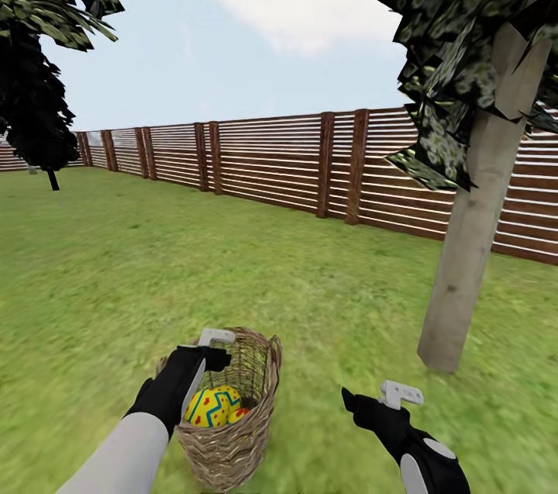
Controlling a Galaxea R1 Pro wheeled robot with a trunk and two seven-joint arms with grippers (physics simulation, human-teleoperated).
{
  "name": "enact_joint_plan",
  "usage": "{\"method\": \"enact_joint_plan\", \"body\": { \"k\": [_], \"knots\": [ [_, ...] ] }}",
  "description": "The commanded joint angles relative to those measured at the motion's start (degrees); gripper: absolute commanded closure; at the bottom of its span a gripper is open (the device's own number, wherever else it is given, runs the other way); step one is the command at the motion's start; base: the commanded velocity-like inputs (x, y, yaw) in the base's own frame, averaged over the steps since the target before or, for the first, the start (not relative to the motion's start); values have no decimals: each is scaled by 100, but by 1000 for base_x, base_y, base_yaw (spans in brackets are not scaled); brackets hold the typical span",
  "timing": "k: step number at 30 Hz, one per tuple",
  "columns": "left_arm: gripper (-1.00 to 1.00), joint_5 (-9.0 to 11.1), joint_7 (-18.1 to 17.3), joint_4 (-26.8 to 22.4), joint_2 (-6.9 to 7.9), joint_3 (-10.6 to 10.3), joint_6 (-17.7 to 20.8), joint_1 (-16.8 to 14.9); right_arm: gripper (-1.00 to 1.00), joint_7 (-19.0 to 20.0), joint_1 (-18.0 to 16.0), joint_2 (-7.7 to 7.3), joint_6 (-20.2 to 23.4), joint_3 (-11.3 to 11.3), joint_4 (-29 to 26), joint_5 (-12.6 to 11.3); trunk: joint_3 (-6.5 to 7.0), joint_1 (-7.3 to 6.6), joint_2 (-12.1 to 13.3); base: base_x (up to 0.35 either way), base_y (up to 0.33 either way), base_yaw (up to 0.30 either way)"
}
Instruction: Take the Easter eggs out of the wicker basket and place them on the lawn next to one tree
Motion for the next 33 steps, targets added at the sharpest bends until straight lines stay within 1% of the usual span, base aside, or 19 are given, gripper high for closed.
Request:
{"method": "enact_joint_plan", "body": {
  "k": [1,3,19,33],
  "knots": [
    [-100,-39,-23,-9,-5,29,23,-3,-100,-45,-3,3,24,-2,-8,-61,-25,21,-44,0,0,0],
    [-100,-40,-23,-8,-1,28,23,-3,-100,-45,-3,3,24,-2,-8,-61,-61,65,-125,0,0,0],
    [-100,-51,11,-7,20,19,23,-3,-100,-45,-7,2,31,-2,-8,-61,-415,107,-146,0,0,0],
    [-100,-48,39,-15,13,17,23,-3,-100,-45,-7,2,33,-2,-8,-61,-415,107,-146,0,0,0]
  ]
}}
